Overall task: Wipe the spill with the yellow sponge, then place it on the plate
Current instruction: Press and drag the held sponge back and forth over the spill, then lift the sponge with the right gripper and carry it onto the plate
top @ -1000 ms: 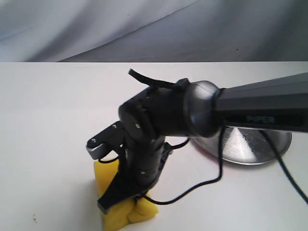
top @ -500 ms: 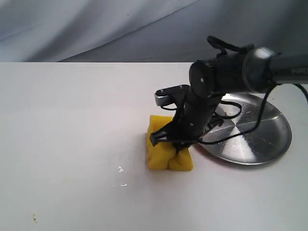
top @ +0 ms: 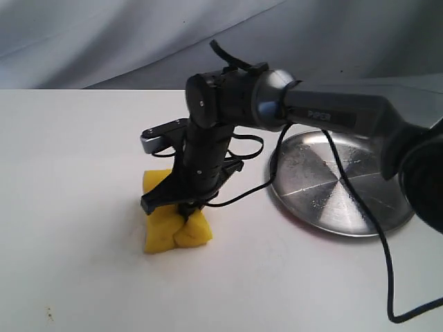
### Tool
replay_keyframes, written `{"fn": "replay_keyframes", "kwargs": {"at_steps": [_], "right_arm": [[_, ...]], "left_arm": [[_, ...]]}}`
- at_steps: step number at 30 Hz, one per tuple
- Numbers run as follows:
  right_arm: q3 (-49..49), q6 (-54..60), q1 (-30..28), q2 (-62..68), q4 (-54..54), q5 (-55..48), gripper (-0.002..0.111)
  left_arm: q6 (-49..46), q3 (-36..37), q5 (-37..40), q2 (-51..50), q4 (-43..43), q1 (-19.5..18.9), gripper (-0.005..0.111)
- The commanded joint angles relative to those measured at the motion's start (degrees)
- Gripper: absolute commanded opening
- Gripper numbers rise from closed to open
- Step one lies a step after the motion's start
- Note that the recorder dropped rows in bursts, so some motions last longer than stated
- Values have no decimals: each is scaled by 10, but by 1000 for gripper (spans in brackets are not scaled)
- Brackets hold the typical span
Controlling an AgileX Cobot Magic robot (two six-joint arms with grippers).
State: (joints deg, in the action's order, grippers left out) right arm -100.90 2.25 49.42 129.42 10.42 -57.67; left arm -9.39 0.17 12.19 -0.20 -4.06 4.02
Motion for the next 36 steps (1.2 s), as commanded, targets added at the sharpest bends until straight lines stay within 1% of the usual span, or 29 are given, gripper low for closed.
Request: {"fn": "replay_keyframes", "kwargs": {"at_steps": [1,4,11,15,20,23,27,30,32,36], "right_arm": [[5,16,21,-18,-7,-43,0],[47,16,26,-54,-14,-36,0],[209,11,26,-191,-52,11,0],[270,-30,25,-281,-115,21,0],[281,-107,16,-358,-237,21,0],[281,-120,-20,-384,-263,32,0],[281,-130,-103,-390,-259,55,0],[281,-130,-169,-390,-237,94,0],[281,-130,-207,-385,-226,114,0],[281,-115,-257,-342,-221,118,0]], "left_arm": [[3,-2,-4,2,1,0,0],[3,-2,-4,2,1,0,0],[3,-2,-4,2,1,0,0],[3,-2,-4,2,1,0,0],[3,-2,-4,2,1,0,0],[3,-2,-4,2,1,0,0],[3,-2,-4,2,1,0,0],[3,-2,-4,2,1,0,0],[3,-2,-4,2,1,0,0],[3,-2,-4,2,1,0,0]]}}
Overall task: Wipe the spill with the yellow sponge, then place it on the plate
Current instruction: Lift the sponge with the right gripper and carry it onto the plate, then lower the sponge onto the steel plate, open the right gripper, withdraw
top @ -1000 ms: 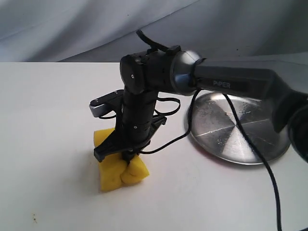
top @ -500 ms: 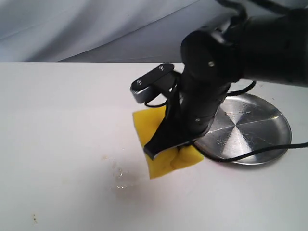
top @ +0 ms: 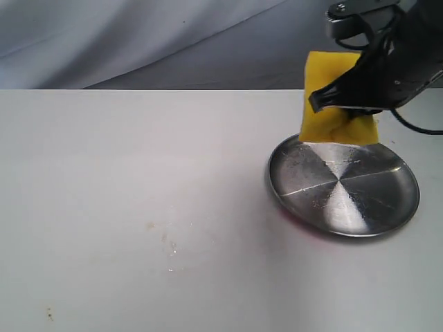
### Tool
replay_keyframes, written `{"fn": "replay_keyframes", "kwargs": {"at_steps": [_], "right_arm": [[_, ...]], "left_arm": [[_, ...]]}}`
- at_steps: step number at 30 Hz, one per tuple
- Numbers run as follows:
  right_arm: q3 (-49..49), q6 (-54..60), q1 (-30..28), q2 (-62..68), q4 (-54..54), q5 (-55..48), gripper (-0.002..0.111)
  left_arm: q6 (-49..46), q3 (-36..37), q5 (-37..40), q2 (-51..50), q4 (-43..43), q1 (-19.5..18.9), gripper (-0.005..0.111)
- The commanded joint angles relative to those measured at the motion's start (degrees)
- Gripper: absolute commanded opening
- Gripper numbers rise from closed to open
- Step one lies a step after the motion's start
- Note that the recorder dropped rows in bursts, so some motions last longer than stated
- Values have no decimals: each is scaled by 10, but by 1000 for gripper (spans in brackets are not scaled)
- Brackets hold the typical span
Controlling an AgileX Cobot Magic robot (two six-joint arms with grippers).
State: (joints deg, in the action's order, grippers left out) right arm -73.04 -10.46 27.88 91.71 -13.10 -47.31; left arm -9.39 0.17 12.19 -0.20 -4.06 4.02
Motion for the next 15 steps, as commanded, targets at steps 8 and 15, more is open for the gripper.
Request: {"fn": "replay_keyframes", "kwargs": {"at_steps": [8,15], "right_arm": [[3,27,-73,145,31,60,14],[3,-1,-73,174,31,87,63]], "left_arm": [[3,-2,-4,2,1,0,0],[3,-2,-4,2,1,0,0]]}}
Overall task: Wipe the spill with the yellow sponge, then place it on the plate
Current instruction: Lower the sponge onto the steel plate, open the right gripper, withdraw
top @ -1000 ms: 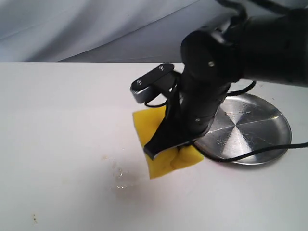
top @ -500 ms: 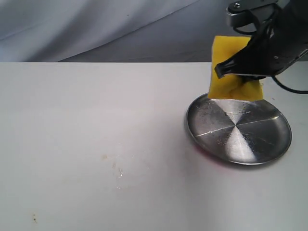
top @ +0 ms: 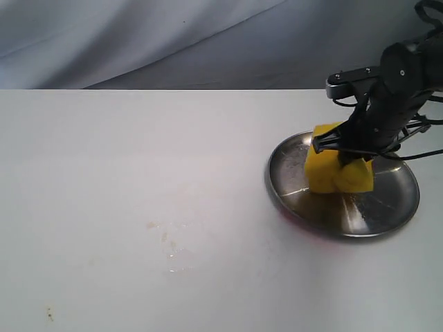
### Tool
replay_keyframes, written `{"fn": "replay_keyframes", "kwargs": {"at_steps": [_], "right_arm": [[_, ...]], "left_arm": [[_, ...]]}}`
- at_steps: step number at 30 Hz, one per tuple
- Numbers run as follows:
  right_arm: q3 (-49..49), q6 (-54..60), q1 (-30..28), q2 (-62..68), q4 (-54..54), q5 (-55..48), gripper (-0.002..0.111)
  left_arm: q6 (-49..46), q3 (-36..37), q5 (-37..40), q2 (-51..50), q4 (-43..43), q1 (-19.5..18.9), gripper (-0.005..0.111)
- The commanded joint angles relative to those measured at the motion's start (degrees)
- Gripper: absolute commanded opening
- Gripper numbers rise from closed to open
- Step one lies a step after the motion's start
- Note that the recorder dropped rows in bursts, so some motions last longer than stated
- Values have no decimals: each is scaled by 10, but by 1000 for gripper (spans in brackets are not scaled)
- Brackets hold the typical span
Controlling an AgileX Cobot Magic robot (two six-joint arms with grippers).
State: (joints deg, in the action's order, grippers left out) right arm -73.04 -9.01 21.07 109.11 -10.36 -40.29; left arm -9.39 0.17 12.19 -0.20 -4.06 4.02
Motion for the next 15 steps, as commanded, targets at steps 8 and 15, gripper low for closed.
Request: {"fn": "replay_keyframes", "kwargs": {"at_steps": [8,15], "right_arm": [[3,-23,-5,-59,-19,-41,72],[108,-76,-5,-221,7,41,54]], "left_arm": [[3,-2,-4,2,1,0,0],[3,-2,-4,2,1,0,0]]}}
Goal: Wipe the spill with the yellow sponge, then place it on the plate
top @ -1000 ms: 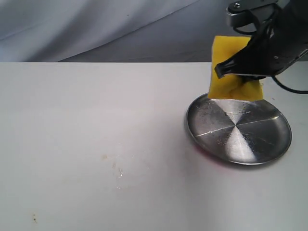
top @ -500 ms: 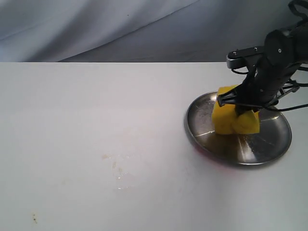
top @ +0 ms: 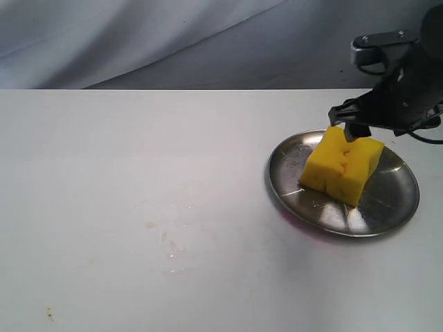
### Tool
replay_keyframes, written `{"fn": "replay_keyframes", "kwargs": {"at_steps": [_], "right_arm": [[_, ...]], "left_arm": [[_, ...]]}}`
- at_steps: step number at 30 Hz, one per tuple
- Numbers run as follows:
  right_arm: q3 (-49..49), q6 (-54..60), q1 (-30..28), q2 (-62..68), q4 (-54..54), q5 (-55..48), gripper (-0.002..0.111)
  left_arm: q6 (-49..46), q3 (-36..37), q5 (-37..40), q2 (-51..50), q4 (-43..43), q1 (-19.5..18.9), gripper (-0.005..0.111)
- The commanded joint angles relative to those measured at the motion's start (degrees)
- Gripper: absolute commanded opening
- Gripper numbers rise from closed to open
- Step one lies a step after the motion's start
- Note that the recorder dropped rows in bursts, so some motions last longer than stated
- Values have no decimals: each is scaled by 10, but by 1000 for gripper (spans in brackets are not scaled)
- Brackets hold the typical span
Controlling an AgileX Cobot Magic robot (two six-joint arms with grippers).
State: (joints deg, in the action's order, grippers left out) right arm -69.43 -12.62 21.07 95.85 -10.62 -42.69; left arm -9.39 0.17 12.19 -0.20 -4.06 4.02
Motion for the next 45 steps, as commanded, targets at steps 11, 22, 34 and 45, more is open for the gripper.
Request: {"fn": "replay_keyframes", "kwargs": {"at_steps": [11,22,34,45], "right_arm": [[298,-68,-5,-332,33,210,4],[446,-133,-58,-537,-5,278,0],[694,39,-119,-865,92,473,0],[694,51,-119,-959,70,390,0]], "left_arm": [[3,-2,-4,2,1,0,0],[3,-2,-4,2,1,0,0],[3,-2,-4,2,1,0,0],[3,-2,-4,2,1,0,0]]}}
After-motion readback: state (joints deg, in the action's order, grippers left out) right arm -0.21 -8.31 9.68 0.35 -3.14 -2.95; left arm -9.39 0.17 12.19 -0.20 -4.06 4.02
